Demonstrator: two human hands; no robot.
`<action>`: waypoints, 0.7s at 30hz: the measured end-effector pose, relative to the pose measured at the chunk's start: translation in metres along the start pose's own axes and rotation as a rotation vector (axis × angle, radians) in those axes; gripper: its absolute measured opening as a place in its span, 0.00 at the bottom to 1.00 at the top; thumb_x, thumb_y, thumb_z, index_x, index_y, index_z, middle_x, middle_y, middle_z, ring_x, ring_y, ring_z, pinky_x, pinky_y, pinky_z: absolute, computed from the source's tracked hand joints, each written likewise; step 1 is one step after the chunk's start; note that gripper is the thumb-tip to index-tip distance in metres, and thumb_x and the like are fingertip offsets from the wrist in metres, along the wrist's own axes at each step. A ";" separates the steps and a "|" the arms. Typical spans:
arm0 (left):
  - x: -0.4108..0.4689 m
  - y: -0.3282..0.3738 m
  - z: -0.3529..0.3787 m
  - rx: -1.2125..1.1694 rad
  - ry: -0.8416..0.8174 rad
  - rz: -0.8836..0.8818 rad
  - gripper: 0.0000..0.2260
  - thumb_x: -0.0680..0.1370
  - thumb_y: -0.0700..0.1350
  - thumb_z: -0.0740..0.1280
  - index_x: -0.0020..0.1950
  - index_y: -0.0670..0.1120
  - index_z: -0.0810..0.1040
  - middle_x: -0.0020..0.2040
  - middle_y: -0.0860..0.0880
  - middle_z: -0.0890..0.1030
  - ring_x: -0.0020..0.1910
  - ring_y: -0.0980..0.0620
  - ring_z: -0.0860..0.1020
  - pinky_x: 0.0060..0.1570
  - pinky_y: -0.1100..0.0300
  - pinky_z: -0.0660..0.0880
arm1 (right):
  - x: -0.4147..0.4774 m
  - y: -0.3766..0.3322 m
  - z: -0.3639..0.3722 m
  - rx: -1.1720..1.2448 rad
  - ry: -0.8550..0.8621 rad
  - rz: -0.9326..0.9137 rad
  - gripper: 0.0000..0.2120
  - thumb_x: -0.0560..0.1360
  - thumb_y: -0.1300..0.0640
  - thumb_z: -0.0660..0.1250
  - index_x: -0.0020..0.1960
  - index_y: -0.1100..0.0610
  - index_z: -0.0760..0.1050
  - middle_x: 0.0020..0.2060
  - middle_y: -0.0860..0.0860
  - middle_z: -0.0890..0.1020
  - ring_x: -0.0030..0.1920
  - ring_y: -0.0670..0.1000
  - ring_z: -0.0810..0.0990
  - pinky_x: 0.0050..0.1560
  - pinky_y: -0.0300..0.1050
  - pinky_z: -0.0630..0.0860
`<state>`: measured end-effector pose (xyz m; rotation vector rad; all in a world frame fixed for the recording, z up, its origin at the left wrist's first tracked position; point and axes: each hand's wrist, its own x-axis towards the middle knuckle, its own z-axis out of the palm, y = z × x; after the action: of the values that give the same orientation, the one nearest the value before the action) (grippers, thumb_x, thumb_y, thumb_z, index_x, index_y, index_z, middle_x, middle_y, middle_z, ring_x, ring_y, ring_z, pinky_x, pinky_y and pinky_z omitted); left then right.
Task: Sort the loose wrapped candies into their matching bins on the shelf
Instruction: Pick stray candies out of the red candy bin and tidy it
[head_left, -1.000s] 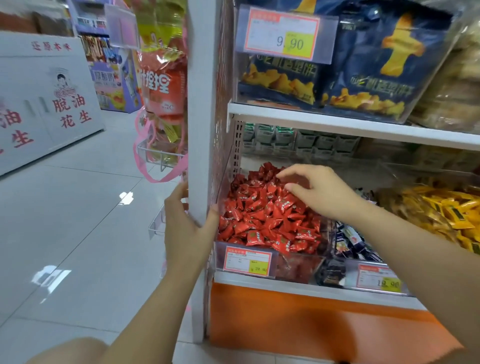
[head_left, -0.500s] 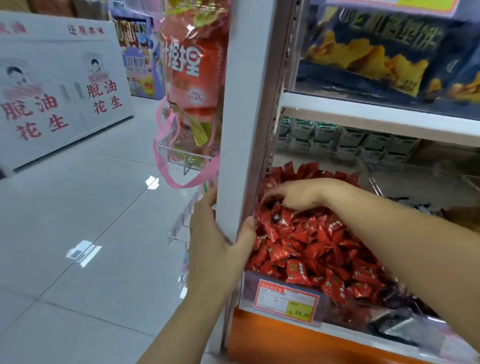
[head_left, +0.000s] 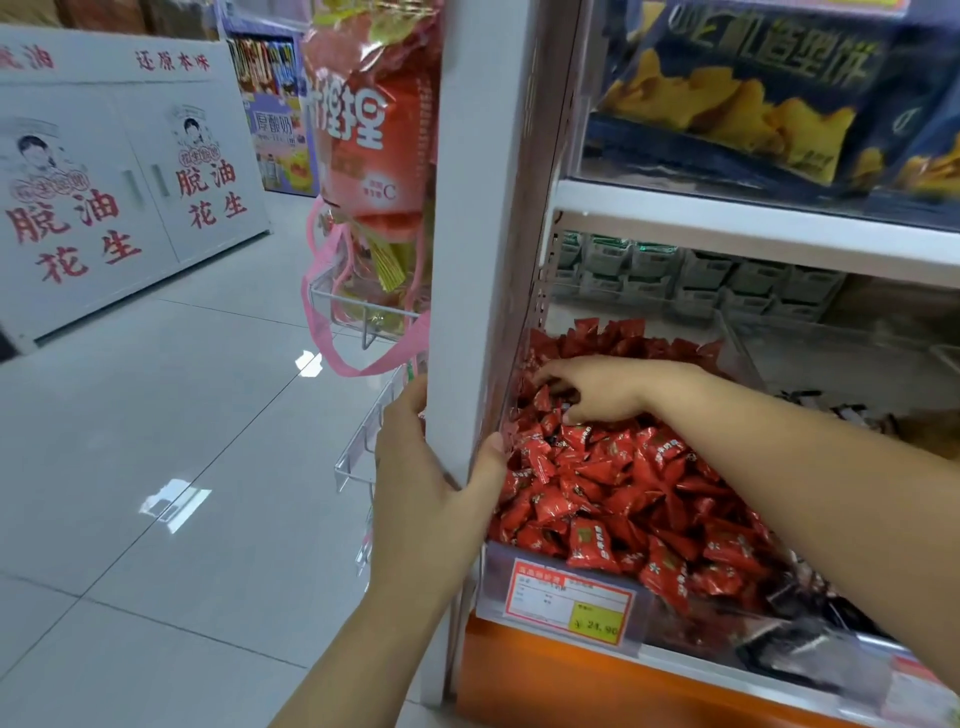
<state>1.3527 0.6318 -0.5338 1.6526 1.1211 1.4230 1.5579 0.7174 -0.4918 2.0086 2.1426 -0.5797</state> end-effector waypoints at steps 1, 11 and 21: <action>0.000 0.000 0.000 -0.004 -0.001 0.003 0.22 0.69 0.52 0.66 0.55 0.71 0.62 0.53 0.66 0.73 0.55 0.69 0.73 0.46 0.80 0.67 | 0.002 -0.001 0.000 -0.018 -0.016 0.001 0.34 0.74 0.58 0.69 0.75 0.51 0.56 0.72 0.51 0.65 0.70 0.51 0.67 0.69 0.43 0.64; 0.002 -0.004 -0.003 0.044 -0.023 0.022 0.22 0.67 0.61 0.62 0.57 0.73 0.60 0.56 0.66 0.71 0.59 0.63 0.72 0.52 0.70 0.69 | 0.009 -0.014 0.005 -0.080 -0.028 -0.052 0.36 0.70 0.56 0.72 0.73 0.53 0.59 0.66 0.51 0.70 0.62 0.51 0.71 0.54 0.36 0.65; 0.002 -0.004 -0.003 0.045 -0.012 0.025 0.23 0.69 0.53 0.66 0.56 0.73 0.61 0.54 0.70 0.71 0.57 0.67 0.71 0.48 0.80 0.66 | 0.002 -0.007 0.001 0.051 0.107 -0.138 0.34 0.68 0.59 0.74 0.70 0.53 0.63 0.64 0.51 0.72 0.57 0.47 0.71 0.55 0.35 0.66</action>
<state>1.3494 0.6355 -0.5362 1.7103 1.1373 1.4107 1.5506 0.7188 -0.4923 1.9708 2.3678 -0.5629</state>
